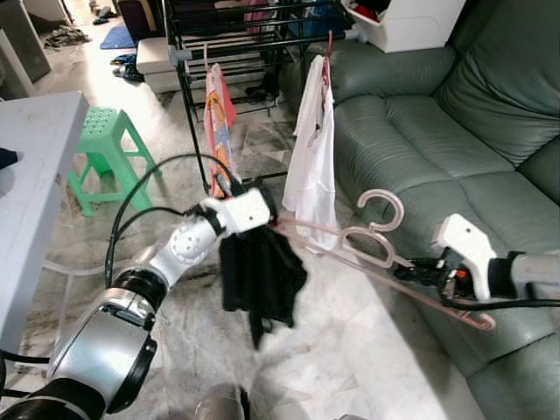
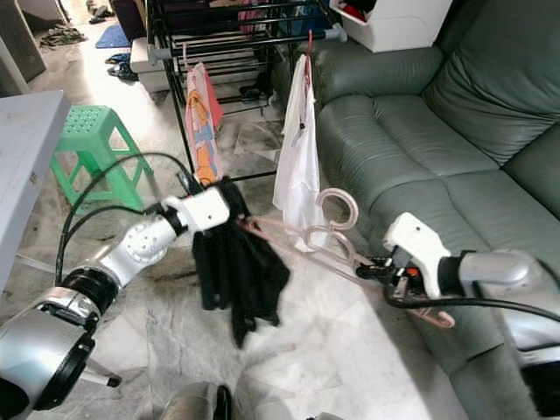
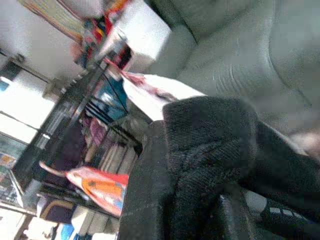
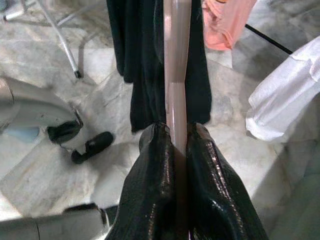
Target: Hang hanger
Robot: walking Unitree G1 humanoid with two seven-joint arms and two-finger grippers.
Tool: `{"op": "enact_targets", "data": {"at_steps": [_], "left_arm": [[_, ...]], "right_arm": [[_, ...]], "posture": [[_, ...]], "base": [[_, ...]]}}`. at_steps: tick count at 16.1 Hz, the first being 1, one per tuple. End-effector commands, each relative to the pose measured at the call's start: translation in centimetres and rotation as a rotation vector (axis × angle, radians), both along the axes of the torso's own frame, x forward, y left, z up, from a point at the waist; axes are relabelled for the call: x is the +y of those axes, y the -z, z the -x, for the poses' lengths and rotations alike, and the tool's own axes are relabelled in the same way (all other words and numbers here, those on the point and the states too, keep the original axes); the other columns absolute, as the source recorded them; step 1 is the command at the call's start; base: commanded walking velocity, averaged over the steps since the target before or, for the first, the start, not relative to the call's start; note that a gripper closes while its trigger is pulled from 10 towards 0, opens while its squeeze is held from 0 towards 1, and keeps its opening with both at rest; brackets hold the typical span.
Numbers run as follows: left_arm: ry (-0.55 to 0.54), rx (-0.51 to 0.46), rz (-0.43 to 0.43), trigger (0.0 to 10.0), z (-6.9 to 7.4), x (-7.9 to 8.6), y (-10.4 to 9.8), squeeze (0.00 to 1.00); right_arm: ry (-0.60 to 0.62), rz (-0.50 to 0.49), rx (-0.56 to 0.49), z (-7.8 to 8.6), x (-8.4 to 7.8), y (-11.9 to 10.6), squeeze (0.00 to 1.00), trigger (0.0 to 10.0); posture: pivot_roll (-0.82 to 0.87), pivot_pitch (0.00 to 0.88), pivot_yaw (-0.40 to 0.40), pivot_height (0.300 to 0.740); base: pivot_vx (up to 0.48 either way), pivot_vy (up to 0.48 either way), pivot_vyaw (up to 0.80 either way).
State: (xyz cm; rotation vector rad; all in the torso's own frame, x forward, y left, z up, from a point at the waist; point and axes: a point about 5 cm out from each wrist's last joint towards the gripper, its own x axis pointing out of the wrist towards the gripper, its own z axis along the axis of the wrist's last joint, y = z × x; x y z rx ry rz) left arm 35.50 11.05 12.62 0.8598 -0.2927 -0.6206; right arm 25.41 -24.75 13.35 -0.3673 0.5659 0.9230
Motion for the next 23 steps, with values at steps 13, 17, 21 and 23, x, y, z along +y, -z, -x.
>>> {"op": "enact_targets", "data": {"at_steps": [13,17,21,23], "left_arm": [[0.044,-0.160,0.174,10.0,-1.2,-1.3,-7.0,0.00],[0.034,-0.149,0.177,10.0,-1.3,-1.1,-7.4,0.00],[0.044,-0.123,0.136,10.0,-0.9,-1.2,-6.3,0.00],[0.066,-0.115,0.134,10.0,-0.6,-1.7,-6.1,0.00]], "right_arm": [[0.473,-0.137,0.024,-2.4,-0.5,4.4,0.00,10.0],[0.592,-0.224,0.189,0.2,-1.2,7.5,0.00,10.0],[1.074,-0.276,0.046,-1.2,-5.2,6.4,0.00,10.0],[1.243,-0.322,-0.089,-2.6,-7.0,4.4,0.00,10.0]], "posture": [[-0.06,0.000,0.037,0.740],[-0.07,0.000,0.026,0.740],[-0.08,0.000,0.028,0.740],[-0.08,0.000,0.028,0.740]], "base": [[0.000,0.000,0.00],[0.000,0.000,0.00],[0.000,0.000,0.00],[0.000,0.000,0.00]]}}
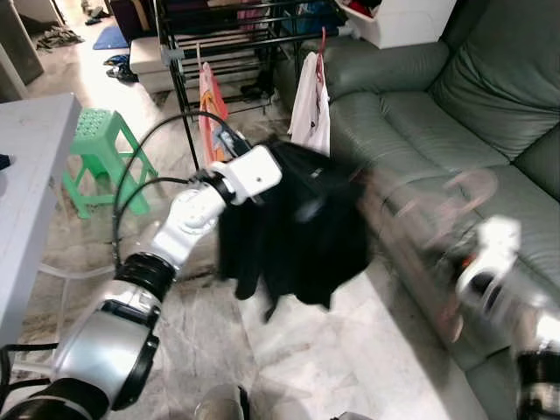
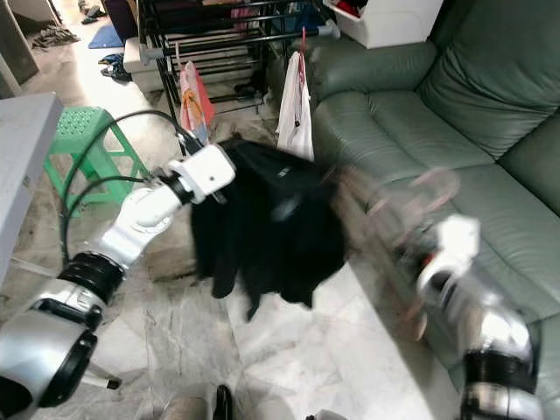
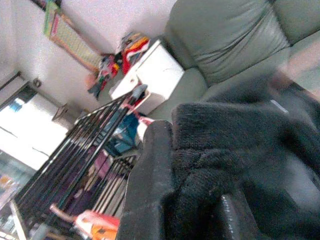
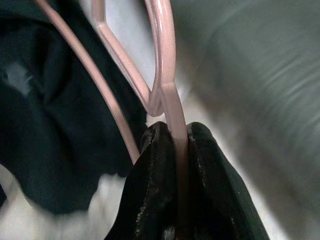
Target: Hang hanger
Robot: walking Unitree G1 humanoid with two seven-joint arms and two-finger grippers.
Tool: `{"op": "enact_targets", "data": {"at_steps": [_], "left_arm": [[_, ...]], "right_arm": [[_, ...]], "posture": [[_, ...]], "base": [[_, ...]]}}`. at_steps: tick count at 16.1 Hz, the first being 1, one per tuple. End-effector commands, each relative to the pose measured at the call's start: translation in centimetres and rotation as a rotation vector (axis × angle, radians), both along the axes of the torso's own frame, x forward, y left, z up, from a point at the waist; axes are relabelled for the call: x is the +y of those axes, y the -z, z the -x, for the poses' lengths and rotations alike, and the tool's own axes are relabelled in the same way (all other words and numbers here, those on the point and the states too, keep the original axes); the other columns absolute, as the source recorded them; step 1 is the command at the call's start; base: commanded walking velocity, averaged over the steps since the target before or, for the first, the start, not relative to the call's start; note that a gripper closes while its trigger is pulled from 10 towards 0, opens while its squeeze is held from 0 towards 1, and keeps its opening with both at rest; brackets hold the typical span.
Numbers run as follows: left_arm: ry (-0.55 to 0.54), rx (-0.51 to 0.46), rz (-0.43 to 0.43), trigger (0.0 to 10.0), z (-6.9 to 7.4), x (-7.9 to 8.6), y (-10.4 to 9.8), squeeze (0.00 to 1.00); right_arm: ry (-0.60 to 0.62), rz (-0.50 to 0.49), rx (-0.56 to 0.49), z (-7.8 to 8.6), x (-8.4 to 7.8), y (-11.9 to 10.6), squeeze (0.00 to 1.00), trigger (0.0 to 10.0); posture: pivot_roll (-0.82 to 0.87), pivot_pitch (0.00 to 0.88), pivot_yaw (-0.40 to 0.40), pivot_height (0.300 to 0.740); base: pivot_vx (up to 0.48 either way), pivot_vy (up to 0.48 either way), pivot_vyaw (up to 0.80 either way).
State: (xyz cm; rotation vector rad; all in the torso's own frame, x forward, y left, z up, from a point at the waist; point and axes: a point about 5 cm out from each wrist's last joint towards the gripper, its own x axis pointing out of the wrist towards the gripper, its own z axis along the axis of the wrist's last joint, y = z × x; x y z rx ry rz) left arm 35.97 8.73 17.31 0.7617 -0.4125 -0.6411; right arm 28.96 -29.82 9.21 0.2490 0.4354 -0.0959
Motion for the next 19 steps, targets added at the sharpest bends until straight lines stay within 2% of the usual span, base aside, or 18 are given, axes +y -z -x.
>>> {"op": "enact_targets", "data": {"at_steps": [1,2,3,4,5,6,7,8,9,10,11,13,14,15,16,17,18,19], "left_arm": [[0.009,-0.053,0.024,10.0,0.0,0.2,-1.3,0.00],[0.038,-0.058,0.031,10.0,0.4,-0.6,-1.3,0.00],[0.078,-0.058,0.053,10.0,1.1,-1.7,-1.0,0.00],[0.124,-0.058,0.056,10.0,1.8,-2.7,-0.6,0.00],[0.167,-0.067,0.052,10.0,2.6,-3.7,-0.4,0.00],[0.216,-0.075,0.047,10.0,3.4,-4.8,-0.1,0.00],[0.242,-0.086,0.030,10.0,3.9,-5.4,0.1,0.00],[0.277,-0.101,0.003,10.0,4.5,-6.2,0.4,0.00],[0.287,-0.100,0.010,10.0,4.6,-6.7,0.3,0.00],[0.281,-0.100,0.010,10.0,4.6,-6.7,0.2,0.00],[0.262,-0.100,0.011,10.0,4.3,-6.3,0.0,0.00],[0.236,-0.101,0.018,10.0,3.9,-5.7,-0.1,0.00],[0.236,-0.100,0.021,10.0,3.9,-5.7,-0.2,0.00],[0.237,-0.100,0.022,10.0,3.9,-5.6,-0.2,0.00],[0.240,-0.101,0.022,10.0,3.9,-5.7,-0.2,0.00],[0.250,-0.103,0.021,10.0,4.0,-5.8,-0.2,0.00],[0.259,-0.103,0.023,10.0,4.1,-6.0,-0.3,0.00],[0.290,-0.088,0.029,10.0,4.5,-6.6,-0.2,0.00]], "right_arm": [[0.183,-0.009,-0.061,0.1,-2.3,-1.3,0.00,10.0],[0.209,-0.067,-0.154,-1.4,-1.8,-3.2,0.00,10.0],[0.218,-0.181,-0.239,-3.0,-0.2,-5.0,0.00,10.0],[0.159,-0.291,-0.276,-3.9,1.9,-5.6,0.00,10.0],[0.114,-0.340,-0.297,-4.5,3.6,-6.0,0.00,10.0],[0.058,-0.426,-0.298,-5.1,5.7,-6.3,0.00,10.0],[-0.049,-0.432,-0.258,-5.2,7.7,-6.2,0.00,10.0],[-0.249,-0.389,-0.192,-4.9,10.9,-5.9,0.00,10.0],[-0.303,-0.447,-0.102,-3.7,13.1,-4.4,0.00,10.0],[-0.258,-0.446,-0.046,-3.3,12.8,-3.4,0.00,10.0],[-0.160,-0.408,0.045,-2.1,11.3,-1.0,0.00,10.0],[0.176,-0.329,0.166,-0.3,6.4,2.4,0.00,10.0],[0.318,-0.276,0.174,0.3,4.1,2.9,0.00,10.0],[0.465,-0.213,0.110,0.5,1.5,2.0,0.00,10.0],[0.506,-0.209,0.072,0.4,0.8,1.5,0.00,10.0],[0.592,-0.235,-0.053,-0.2,-0.4,-0.6,0.00,10.0],[0.593,-0.276,-0.153,-1.0,-0.5,-2.3,0.00,10.0],[0.417,-0.452,-0.405,-3.7,2.0,-7.0,0.00,10.0]], "posture": [[-0.08,0.000,0.028,0.740],[-0.07,0.000,0.027,0.740],[-0.07,0.000,0.027,0.740],[-0.07,0.000,0.027,0.740],[-0.07,0.000,0.027,0.740],[-0.07,0.000,0.027,0.740],[-0.06,0.000,0.021,0.740],[-0.06,0.000,0.020,0.740],[-0.06,0.000,0.017,0.740],[-0.06,0.000,0.011,0.740],[-0.06,0.000,0.008,0.740],[-0.06,0.000,0.008,0.740],[-0.06,0.000,0.008,0.740],[-0.06,0.000,0.008,0.740],[-0.06,0.000,0.008,0.740],[-0.06,0.000,0.008,0.740],[-0.06,0.000,0.008,0.740],[-0.07,0.000,0.018,0.740]], "base": [[0.000,0.000,0.00],[0.000,0.000,0.00],[0.000,0.000,0.00],[0.000,0.000,0.00],[0.000,0.000,0.00],[0.000,0.000,0.00],[0.000,0.000,0.00],[0.000,0.000,0.00],[0.000,0.000,0.00],[0.000,0.000,0.00],[0.000,0.000,0.00],[0.000,0.000,0.00],[0.000,0.000,0.00],[0.000,0.000,0.00],[0.000,0.000,0.00],[0.000,0.000,0.00],[0.000,0.000,0.00],[0.000,0.000,0.00]]}}
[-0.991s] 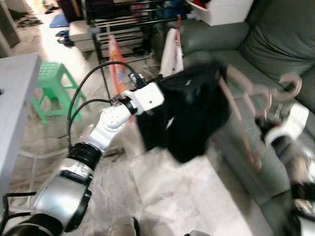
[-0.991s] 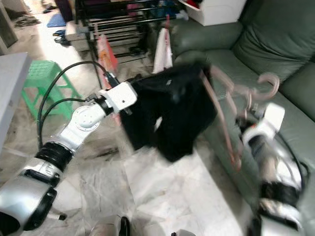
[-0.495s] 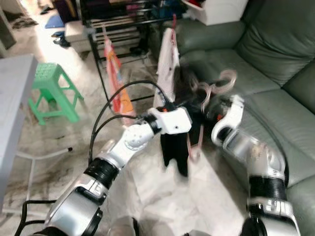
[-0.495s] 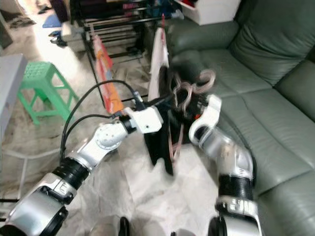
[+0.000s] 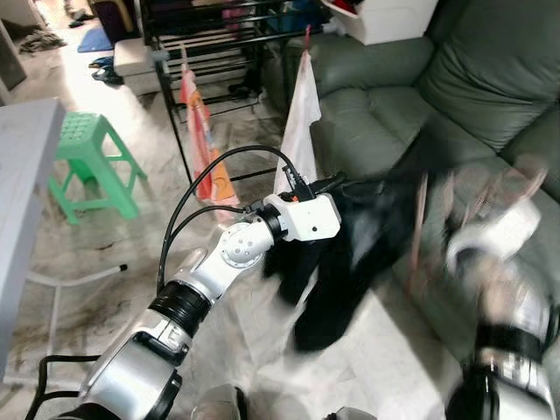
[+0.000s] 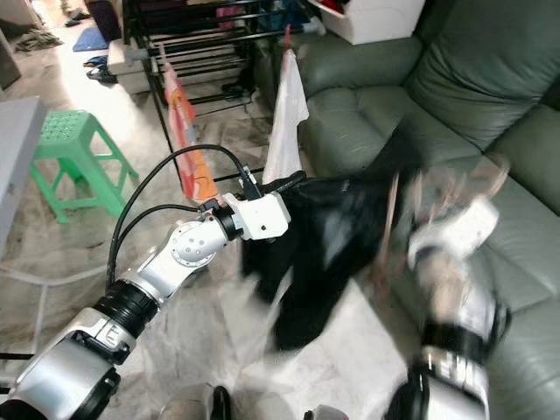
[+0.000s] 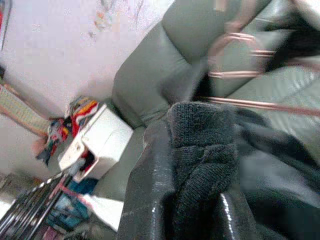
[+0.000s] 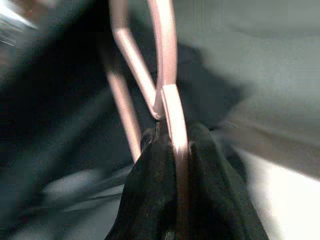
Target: Hang hanger
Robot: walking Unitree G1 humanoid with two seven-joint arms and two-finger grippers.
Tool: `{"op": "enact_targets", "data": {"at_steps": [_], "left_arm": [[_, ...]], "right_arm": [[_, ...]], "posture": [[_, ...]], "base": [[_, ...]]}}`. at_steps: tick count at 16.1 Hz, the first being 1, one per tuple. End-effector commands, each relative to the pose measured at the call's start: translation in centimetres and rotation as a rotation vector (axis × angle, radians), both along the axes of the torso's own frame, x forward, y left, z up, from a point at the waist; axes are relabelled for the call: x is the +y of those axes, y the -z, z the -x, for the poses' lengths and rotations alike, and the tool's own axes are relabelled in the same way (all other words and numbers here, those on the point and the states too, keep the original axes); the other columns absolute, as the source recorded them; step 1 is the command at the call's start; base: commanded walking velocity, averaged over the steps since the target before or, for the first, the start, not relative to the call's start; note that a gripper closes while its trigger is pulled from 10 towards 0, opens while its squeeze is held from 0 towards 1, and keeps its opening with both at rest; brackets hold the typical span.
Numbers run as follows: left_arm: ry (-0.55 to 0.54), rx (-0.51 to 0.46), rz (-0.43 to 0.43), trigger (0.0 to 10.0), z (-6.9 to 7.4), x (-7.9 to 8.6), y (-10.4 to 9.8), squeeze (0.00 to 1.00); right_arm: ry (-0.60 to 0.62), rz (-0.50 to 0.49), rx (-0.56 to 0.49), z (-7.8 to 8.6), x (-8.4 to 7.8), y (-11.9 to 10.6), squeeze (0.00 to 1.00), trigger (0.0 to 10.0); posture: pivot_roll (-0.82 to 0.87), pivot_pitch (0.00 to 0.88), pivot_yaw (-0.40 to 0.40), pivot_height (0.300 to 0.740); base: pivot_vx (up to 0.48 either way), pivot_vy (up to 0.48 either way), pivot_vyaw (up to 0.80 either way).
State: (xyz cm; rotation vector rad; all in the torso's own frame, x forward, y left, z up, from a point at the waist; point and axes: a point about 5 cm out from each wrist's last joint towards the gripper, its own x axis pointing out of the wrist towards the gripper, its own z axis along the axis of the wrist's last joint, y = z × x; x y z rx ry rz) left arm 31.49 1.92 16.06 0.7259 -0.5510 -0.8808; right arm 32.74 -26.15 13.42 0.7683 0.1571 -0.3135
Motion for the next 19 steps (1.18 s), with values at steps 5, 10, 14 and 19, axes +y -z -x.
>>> {"op": "enact_targets", "data": {"at_steps": [5,10,14,19], "left_arm": [[0.109,0.028,0.025,10.0,1.3,-0.5,-0.4,0.00],[0.218,0.108,-0.021,10.0,3.0,-1.7,0.9,0.00],[0.195,0.109,-0.017,10.0,2.4,-1.3,0.5,0.00],[0.204,0.118,-0.012,10.0,2.5,-1.8,0.2,0.00]], "right_arm": [[-0.228,-0.093,-0.456,-1.7,4.7,-7.8,0.00,10.0],[-0.231,0.057,-0.045,-4.0,7.7,-4.1,0.00,10.0],[0.388,0.305,0.246,-0.8,-2.7,-1.0,0.00,10.0],[-0.418,0.307,0.080,-3.3,10.1,-0.6,0.00,10.0]], "posture": [[-0.06,0.000,0.010,0.740],[-0.06,0.000,0.011,0.740],[-0.06,0.000,0.007,0.740],[-0.06,0.000,0.009,0.740]], "base": [[0.000,0.000,0.00],[0.000,0.000,0.00],[0.000,0.000,0.00],[0.000,0.000,0.00]]}}
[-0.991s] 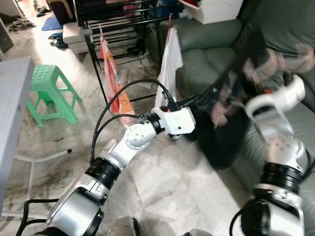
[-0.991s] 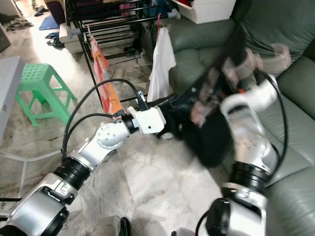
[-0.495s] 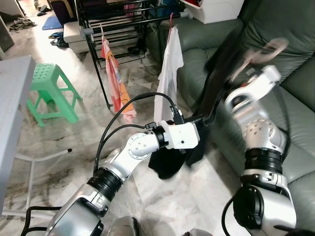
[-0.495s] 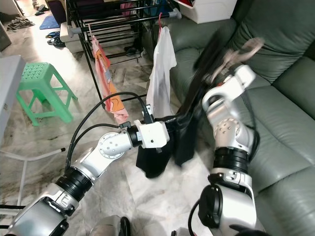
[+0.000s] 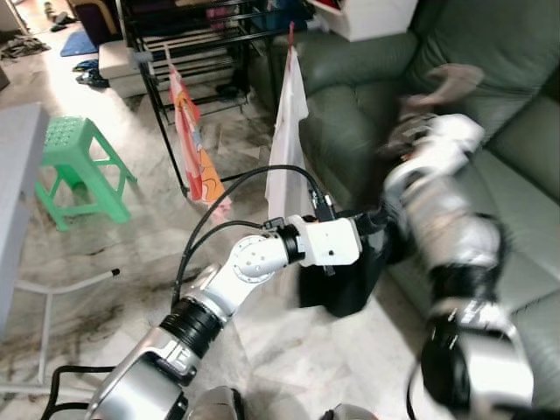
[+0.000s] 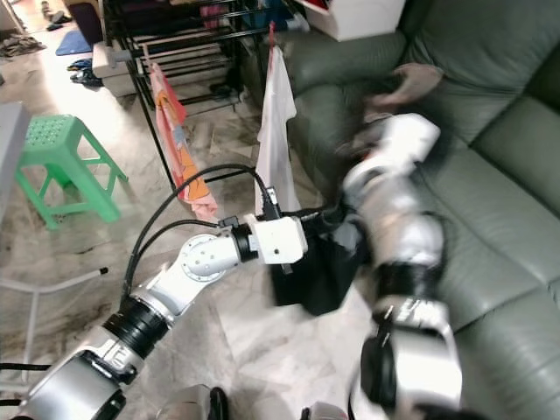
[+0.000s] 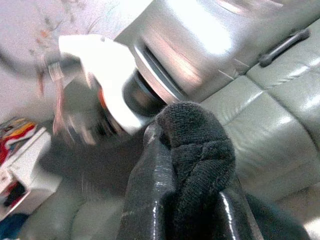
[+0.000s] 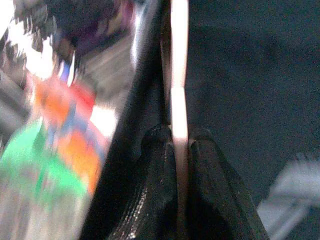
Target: Hang hanger
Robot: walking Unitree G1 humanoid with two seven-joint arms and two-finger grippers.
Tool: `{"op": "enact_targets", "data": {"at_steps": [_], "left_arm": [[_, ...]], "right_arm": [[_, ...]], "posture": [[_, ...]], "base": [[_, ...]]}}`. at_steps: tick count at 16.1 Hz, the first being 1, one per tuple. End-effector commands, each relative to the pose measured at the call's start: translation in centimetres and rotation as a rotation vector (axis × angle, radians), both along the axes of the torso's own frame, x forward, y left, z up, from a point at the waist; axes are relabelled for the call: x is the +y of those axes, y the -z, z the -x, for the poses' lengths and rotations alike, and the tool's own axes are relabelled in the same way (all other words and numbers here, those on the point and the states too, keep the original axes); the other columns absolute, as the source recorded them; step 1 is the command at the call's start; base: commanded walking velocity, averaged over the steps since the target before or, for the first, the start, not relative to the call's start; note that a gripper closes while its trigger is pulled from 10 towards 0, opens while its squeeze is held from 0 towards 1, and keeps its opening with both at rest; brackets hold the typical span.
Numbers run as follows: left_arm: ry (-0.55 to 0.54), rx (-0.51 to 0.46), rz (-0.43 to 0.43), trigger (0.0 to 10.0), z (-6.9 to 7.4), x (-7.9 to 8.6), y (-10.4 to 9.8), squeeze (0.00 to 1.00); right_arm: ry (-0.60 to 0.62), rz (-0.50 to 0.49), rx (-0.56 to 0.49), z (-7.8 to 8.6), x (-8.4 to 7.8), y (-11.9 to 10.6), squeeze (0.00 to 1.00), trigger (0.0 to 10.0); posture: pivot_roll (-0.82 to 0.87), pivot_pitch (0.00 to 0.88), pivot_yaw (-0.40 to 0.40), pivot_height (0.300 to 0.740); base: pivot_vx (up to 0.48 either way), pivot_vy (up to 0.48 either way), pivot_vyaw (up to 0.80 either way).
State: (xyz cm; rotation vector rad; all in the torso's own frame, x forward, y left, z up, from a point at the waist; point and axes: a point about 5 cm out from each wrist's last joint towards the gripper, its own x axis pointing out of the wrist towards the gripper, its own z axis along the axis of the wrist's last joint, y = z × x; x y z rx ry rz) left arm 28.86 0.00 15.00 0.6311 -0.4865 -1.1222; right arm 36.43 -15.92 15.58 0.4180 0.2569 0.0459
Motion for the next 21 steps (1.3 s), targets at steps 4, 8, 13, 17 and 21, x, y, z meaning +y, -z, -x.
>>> {"op": "enact_targets", "data": {"at_steps": [4,8,13,17,21], "left_arm": [[0.009,-0.014,0.008,10.0,0.3,0.2,-0.2,0.00],[-0.012,-0.028,0.026,10.0,0.0,-0.1,-0.7,0.00],[-0.066,-0.043,0.009,10.0,-0.2,0.5,-0.3,0.00],[-0.122,-0.076,0.003,10.0,-0.8,0.7,-0.2,0.00],[-0.112,-0.062,-0.007,10.0,-0.6,0.7,0.3,0.00]], "right_arm": [[0.287,0.021,0.018,-0.1,-4.3,0.9,0.00,10.0],[0.290,0.075,-0.031,0.1,-3.6,0.3,0.00,10.0],[0.700,-0.075,-0.201,0.2,-10.5,-3.1,0.00,10.0],[0.370,-0.273,0.088,-0.6,-4.0,1.9,0.00,10.0],[0.165,-0.348,-0.191,-1.7,-1.9,-2.5,0.00,10.0]], "posture": [[-0.07,0.000,0.014,0.740],[-0.07,0.000,0.016,0.740],[-0.04,0.000,0.014,0.740],[-0.05,0.000,0.018,0.740],[-0.04,0.000,0.017,0.740]], "base": [[0.000,0.000,0.00],[0.000,0.000,0.00],[0.000,0.000,0.00],[0.000,0.000,0.00],[0.000,0.000,0.00]]}}
